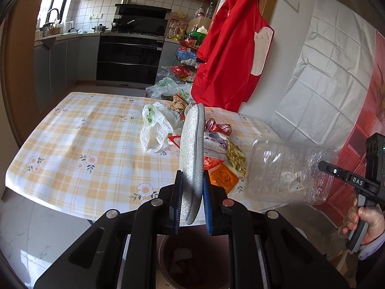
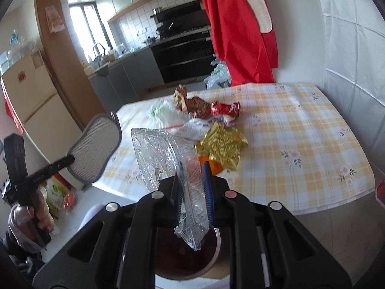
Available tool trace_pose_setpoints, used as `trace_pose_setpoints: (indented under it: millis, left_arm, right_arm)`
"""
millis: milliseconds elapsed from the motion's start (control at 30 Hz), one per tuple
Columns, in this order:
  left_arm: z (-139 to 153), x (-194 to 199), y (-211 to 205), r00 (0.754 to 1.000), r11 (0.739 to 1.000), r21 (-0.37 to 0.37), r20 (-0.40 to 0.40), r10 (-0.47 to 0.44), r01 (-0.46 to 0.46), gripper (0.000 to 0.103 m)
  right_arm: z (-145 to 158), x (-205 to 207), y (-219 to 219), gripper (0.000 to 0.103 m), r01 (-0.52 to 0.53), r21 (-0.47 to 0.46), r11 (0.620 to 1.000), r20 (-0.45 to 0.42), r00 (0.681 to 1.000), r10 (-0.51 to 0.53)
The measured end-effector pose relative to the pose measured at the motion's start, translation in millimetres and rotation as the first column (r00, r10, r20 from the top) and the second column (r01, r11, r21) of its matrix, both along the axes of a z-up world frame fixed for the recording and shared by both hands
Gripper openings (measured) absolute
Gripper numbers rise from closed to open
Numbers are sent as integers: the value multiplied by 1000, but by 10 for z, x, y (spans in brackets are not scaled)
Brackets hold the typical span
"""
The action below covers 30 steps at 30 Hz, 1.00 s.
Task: Collect trash
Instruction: 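Carry the clear tray and white sponge over the bin and release both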
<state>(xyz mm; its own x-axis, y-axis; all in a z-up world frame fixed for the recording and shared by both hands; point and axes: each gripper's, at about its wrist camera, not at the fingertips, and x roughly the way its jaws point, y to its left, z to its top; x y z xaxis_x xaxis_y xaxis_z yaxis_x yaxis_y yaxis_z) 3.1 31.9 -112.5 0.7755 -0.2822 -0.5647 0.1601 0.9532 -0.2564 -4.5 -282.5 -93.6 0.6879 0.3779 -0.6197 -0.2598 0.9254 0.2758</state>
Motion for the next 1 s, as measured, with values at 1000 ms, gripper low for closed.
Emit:
trace_pose_setpoints:
  millis: [1000]
  left_arm:
    - [-187, 43, 60, 998, 999, -38, -56, 16, -19, 16]
  right_arm:
    - [-1094, 141, 718, 31, -241, -31, 970, -372, 903, 213]
